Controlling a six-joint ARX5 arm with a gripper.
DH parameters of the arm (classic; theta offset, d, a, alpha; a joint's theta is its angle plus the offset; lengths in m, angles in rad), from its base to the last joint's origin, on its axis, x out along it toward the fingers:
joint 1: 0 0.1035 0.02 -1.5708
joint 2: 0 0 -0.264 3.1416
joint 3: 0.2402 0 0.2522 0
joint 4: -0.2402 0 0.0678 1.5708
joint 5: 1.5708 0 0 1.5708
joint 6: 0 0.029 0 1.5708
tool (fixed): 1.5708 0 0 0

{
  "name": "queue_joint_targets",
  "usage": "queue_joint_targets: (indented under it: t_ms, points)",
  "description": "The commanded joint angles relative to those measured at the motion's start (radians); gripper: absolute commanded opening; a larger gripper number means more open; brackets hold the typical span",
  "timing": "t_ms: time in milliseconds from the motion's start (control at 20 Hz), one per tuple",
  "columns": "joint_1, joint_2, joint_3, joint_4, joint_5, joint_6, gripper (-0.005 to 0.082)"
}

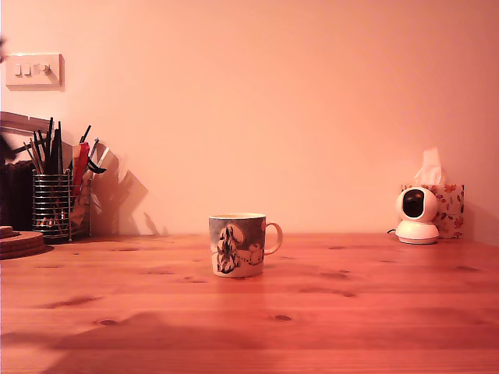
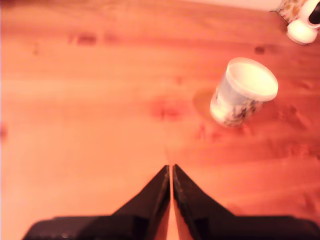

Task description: Pick up the coffee capsules on the table and drop them inside the coffee cup

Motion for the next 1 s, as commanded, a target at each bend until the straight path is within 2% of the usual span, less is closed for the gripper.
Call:
queue_joint_targets:
  t_ms: [0,200,300,400,950]
  points:
    - [-0.008,-0.050,-0.055,0.012,-0.012,-0.025,-0.0020]
    - [-0.043,-0.140,-0.108,-0.043,-0.038,-0.030,-0.0020]
    - [-0.064,-0.169,-0.127,-0.087,-0.083,-0.045,-0.0020]
    - [-0.078,-0.184,-0.134,-0.117,-0.104,-0.047,-0.0020]
    - [-0.139,-0.217,-0.134,-0.122,-0.115,-0.057,-0.0020]
